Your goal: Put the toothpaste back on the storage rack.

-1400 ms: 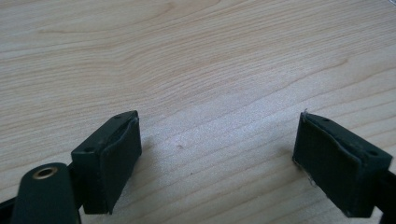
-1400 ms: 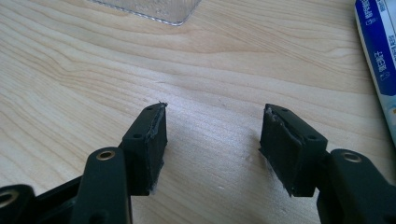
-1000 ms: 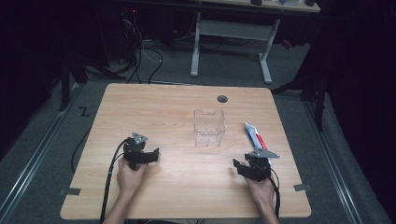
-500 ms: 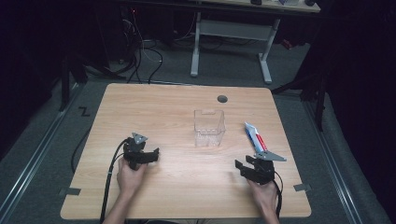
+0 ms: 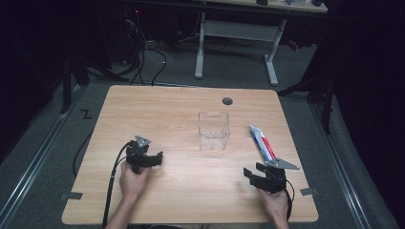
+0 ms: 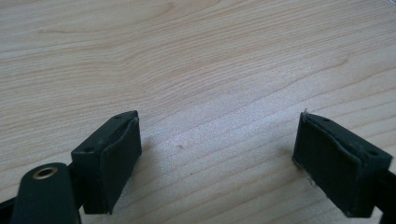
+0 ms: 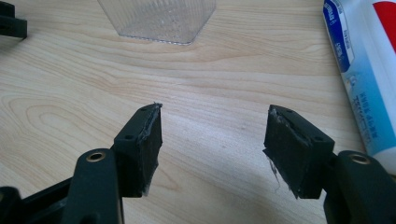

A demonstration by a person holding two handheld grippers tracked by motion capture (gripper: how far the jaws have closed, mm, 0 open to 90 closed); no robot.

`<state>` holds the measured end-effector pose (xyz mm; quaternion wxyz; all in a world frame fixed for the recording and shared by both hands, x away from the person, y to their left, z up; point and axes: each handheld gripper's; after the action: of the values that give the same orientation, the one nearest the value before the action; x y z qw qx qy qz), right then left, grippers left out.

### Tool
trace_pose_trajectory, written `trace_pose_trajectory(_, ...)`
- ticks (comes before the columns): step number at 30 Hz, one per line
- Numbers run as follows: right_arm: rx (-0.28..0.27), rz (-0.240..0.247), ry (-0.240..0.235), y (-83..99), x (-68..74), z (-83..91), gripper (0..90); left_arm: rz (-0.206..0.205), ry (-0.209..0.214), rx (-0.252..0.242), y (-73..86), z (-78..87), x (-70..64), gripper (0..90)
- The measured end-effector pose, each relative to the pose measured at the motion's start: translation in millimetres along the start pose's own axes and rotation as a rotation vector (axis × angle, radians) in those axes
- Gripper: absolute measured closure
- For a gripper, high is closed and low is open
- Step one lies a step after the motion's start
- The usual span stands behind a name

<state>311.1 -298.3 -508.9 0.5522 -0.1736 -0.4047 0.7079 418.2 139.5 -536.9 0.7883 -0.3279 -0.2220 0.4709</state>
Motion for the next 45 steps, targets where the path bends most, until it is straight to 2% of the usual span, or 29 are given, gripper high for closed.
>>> trace_pose_trajectory(4,-0.001,-0.002,0.011,1.4,-0.9,3.3,35.9,0.0,0.0,0.0,0.0,0.0,0.0,15.4)
trace_pose_trajectory(12,-0.018,0.026,0.025,3.2,-4.2,13.8,36.3,0.0,0.0,0.0,0.0,0.0,0.0,15.4)
trace_pose_trajectory(17,-0.048,0.02,0.032,1.6,-9.8,21.0,35.0,0.0,0.0,0.0,0.0,0.0,0.0,15.4)
trace_pose_trajectory(26,-0.06,0.012,0.059,-4.1,-19.4,28.6,33.2,0.0,0.0,0.0,-0.1,0.0,0.0,15.4)
trace_pose_trajectory(36,-0.078,0.006,0.092,-17.9,-28.9,29.6,36.7,0.0,0.0,0.0,-0.1,0.0,0.0,15.4)
trace_pose_trajectory(40,-0.073,0.005,0.077,-25.4,-33.8,26.1,36.8,0.0,0.0,0.0,-0.1,0.0,0.0,15.4)
trace_pose_trajectory(45,-0.071,0.012,0.083,-37.9,-38.6,22.3,39.0,0.0,0.0,0.0,0.0,0.0,0.0,15.4)
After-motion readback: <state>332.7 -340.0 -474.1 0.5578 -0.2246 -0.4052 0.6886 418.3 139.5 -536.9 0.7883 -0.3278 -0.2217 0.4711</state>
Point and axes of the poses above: each handheld gripper's, and its own axes: z roughly backward along the jaws, y roughly out of its underside, x roughly to its left, and after that the axes turned 4 degrees about -z, right-handed
